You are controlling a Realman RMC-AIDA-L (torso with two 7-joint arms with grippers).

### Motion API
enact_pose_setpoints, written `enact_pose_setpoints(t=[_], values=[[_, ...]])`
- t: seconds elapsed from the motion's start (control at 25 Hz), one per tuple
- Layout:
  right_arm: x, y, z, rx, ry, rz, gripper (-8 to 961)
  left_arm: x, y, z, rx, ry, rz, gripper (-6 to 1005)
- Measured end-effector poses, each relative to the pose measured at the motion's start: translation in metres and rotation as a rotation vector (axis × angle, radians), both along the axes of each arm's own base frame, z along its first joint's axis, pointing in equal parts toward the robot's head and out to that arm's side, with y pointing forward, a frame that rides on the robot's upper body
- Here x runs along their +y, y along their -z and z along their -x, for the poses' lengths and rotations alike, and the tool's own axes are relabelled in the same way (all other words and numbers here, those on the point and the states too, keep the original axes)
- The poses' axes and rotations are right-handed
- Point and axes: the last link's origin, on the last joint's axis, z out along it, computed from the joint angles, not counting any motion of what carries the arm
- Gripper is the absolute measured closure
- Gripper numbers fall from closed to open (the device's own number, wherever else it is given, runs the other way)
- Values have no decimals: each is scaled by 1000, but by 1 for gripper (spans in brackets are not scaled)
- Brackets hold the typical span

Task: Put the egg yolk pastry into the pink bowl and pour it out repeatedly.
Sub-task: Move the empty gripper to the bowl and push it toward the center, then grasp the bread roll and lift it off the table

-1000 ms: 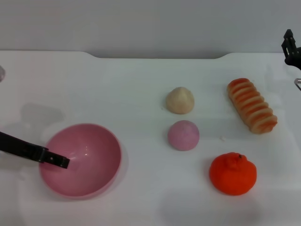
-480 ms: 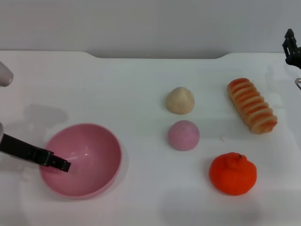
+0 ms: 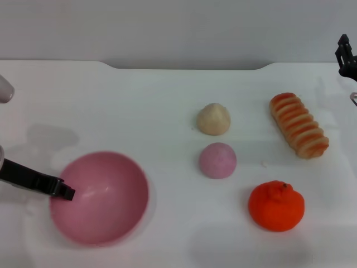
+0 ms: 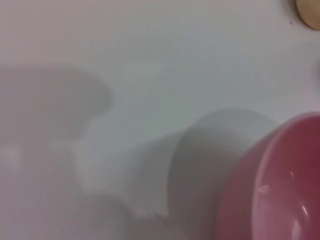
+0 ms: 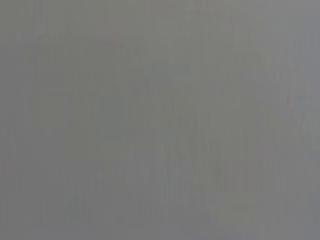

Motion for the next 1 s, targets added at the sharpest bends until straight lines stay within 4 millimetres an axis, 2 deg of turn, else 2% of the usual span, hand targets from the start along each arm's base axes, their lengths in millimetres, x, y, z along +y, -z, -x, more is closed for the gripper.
enact_pose_setpoints(t=[0.28,0.48,0.6,0.8,1.0], values=[[4,0,5,0,-14,-2,458,2,1,-3,-20,2,-13,898],[9,1,11,16,-33,8,458,5,2,-9,-63,12,-30,1000],[12,1,15,35,-40,11,458,8,0,-13,-122,13,-71,1000],[24,3,26,201,-56,68,458,13,-12,-18,-255,1,-168,1000],[44,19,56,309,-121,335,458,16,-12,-14,-290,-27,-203,1001]])
